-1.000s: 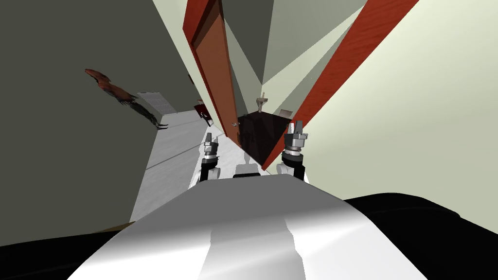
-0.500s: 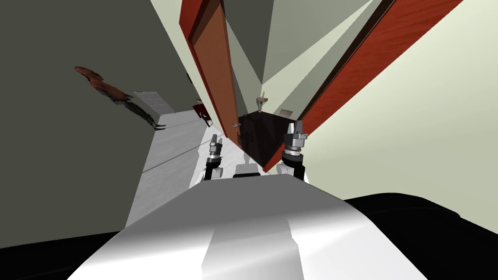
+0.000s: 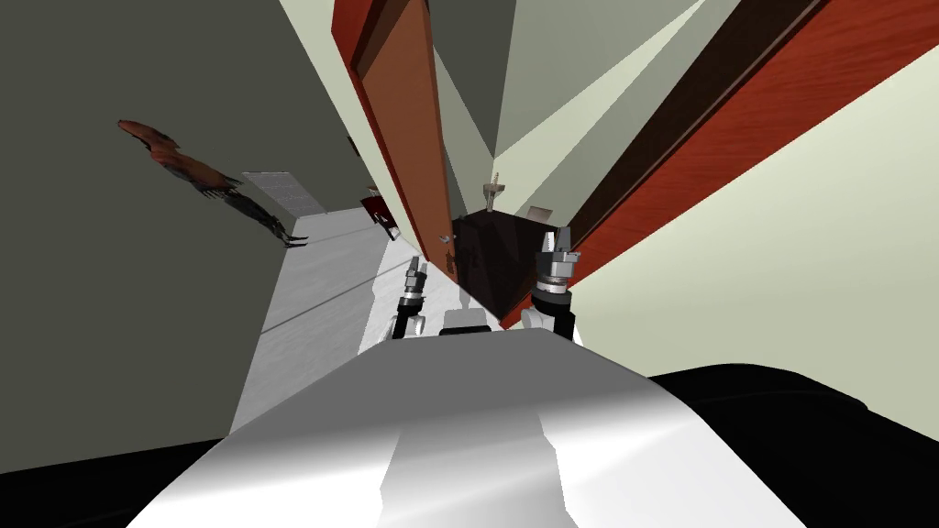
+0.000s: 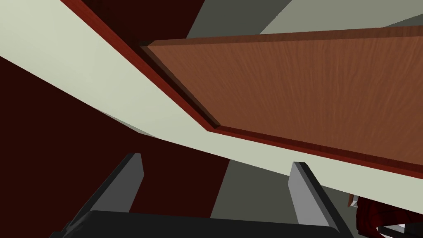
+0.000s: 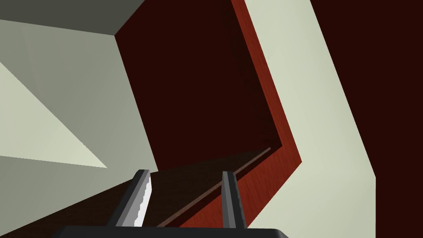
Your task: Push the door open
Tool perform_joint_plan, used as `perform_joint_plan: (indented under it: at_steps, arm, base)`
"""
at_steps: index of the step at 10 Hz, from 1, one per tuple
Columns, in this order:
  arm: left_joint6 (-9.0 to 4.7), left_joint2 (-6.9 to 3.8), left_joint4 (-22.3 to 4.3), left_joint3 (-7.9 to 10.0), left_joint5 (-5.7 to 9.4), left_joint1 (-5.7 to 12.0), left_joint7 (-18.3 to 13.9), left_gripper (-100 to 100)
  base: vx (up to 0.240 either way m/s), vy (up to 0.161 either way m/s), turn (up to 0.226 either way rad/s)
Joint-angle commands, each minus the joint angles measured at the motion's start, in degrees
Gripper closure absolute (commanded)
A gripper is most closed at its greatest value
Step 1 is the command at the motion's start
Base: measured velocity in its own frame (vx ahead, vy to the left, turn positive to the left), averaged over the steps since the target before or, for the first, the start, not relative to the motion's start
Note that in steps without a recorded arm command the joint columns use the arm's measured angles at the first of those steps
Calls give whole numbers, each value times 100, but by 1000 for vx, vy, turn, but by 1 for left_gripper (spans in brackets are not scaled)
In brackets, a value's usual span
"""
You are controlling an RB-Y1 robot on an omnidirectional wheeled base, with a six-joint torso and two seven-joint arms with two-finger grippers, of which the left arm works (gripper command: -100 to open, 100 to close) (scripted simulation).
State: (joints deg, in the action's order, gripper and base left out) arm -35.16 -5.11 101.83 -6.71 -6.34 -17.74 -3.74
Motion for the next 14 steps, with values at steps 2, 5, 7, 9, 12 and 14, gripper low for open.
perform_joint_plan:
  at_steps: [2, 5, 7, 9, 12, 14]
  arm:
    - [-65, -30, -308, -117, -26, 130, -81, -100]
    - [-166, -67, -792, -298, -67, 336, -195, -100]
    - [-217, -83, -1039, -390, -89, 441, -254, -100]
    - [-269, -98, -1288, -483, -110, 547, -313, -100]
    - [-347, -121, -1662, -623, -142, 705, -402, -100]
    - [-399, -132, -1911, -716, -164, 811, -461, -100]
  base:
    - [93, 71, -23]
    - [129, 91, -29]
    - [90, 88, -21]
    - [100, 73, -26]
    - [92, 70, -21]
    - [100, 88, -22]
